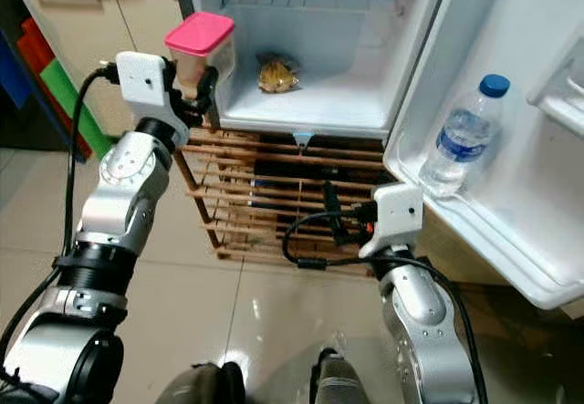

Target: Restocking fridge

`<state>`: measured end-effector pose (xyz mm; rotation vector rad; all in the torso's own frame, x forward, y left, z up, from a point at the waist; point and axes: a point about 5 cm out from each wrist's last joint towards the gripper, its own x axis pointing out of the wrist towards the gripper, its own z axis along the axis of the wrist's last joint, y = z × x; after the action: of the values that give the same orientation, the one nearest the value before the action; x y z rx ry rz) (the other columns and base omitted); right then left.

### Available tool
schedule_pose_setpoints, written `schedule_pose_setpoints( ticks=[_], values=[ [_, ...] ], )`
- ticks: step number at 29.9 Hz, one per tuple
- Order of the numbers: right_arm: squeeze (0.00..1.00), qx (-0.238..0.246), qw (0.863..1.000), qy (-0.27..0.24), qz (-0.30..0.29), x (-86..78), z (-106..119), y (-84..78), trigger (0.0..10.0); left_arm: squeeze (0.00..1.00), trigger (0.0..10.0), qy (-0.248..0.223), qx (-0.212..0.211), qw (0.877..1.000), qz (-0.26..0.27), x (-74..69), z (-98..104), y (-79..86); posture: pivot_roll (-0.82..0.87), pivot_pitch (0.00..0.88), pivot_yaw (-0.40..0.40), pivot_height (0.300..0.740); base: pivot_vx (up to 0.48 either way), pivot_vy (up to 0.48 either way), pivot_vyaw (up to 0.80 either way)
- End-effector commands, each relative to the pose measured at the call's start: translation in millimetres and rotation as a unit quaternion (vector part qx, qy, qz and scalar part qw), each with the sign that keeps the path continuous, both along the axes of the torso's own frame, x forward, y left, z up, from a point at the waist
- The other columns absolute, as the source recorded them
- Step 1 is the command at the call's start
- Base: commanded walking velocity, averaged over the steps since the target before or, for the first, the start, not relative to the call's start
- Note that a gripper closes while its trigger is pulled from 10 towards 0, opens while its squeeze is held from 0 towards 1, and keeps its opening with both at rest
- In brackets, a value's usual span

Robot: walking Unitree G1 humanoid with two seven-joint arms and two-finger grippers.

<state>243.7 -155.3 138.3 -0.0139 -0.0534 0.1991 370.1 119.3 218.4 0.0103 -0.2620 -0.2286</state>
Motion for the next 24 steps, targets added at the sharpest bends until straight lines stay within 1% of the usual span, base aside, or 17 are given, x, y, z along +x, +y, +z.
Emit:
schedule_pose_setpoints(
  ticks=[1, 9, 15, 16, 17, 19, 24],
  values=[
    [0.00, 0.000, 1.000, -0.006, -0.002, -0.1, 1.8, -0.9, 10.0, 0.00, 10.0, -0.023, 0.006, 1.000, -0.007, 1.0, 10.8, -2.8, -0.24, 0.126, 0.051, 0.740, 0.461, 0.000, 0.00],
    [0.00, 0.002, 1.000, -0.005, -0.004, -3.1, 0.0, -0.9, 10.0, 0.00, 10.0, -0.028, 0.002, 0.999, -0.015, 2.4, 13.8, -5.9, -0.24, 0.132, 0.055, 0.740, 0.461, 0.000, 0.00],
    [0.00, 0.002, 1.000, -0.003, -0.003, -3.6, -0.4, -1.2, 10.0, 0.00, 10.0, -0.032, 0.014, 0.999, -0.024, 2.6, 13.9, -9.6, -0.24, 0.138, 0.053, 0.740, 0.456, 0.000, 0.00],
    [0.00, 0.002, 1.000, -0.004, -0.001, -3.7, -0.3, -0.7, 10.0, 0.00, 10.0, -0.023, 0.031, 0.999, -0.035, 4.5, 12.2, -13.5, -0.24, 0.138, 0.052, 0.740, 0.480, 0.000, 0.00],
    [0.00, 0.002, 1.000, -0.004, -0.001, -3.7, -0.3, -0.7, 10.0, 0.00, 10.0, -0.023, 0.031, 0.999, -0.035, 4.5, 12.2, -13.5, -0.24, 0.138, 0.052, 0.740, 0.480, 0.000, 0.00],
    [0.00, -0.002, 1.000, -0.001, -0.002, -3.7, -1.0, -0.3, 10.0, 0.00, 10.0, -0.014, 0.044, 0.998, -0.049, 6.2, 10.1, -17.5, -0.24, 0.140, 0.051, 0.740, 0.000, 0.000, 0.00],
    [0.00, 0.000, 1.000, 0.002, 0.001, -3.8, -2.1, 1.2, 10.0, 0.00, 10.0, -0.013, 0.043, 0.998, -0.054, 6.6, 9.7, -19.2, -0.24, 0.143, 0.052, 0.740, 0.000, 0.000, -0.74]
  ],
)
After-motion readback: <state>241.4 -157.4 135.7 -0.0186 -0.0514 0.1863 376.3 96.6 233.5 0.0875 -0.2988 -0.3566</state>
